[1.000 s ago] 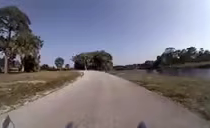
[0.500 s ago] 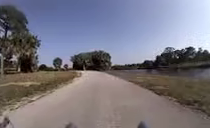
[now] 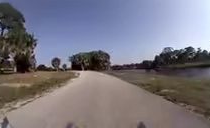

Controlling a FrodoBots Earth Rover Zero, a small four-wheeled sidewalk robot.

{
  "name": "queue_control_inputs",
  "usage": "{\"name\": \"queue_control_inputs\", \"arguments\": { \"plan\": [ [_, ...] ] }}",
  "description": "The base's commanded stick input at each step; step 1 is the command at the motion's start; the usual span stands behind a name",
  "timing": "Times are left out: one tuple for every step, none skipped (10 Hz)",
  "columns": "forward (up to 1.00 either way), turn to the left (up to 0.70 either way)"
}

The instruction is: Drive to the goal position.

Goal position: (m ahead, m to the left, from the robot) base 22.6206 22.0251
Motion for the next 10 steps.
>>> {"name": "queue_control_inputs", "arguments": {
  "plan": [
    [1.00,0.02],
    [1.00,0.02],
    [1.00,0.03],
    [1.00,0.03],
    [1.00,0.03],
    [1.00,0.03],
    [1.00,0.02],
    [1.00,0.03],
    [1.00,0.03],
    [1.00,0.03]
  ]
}}
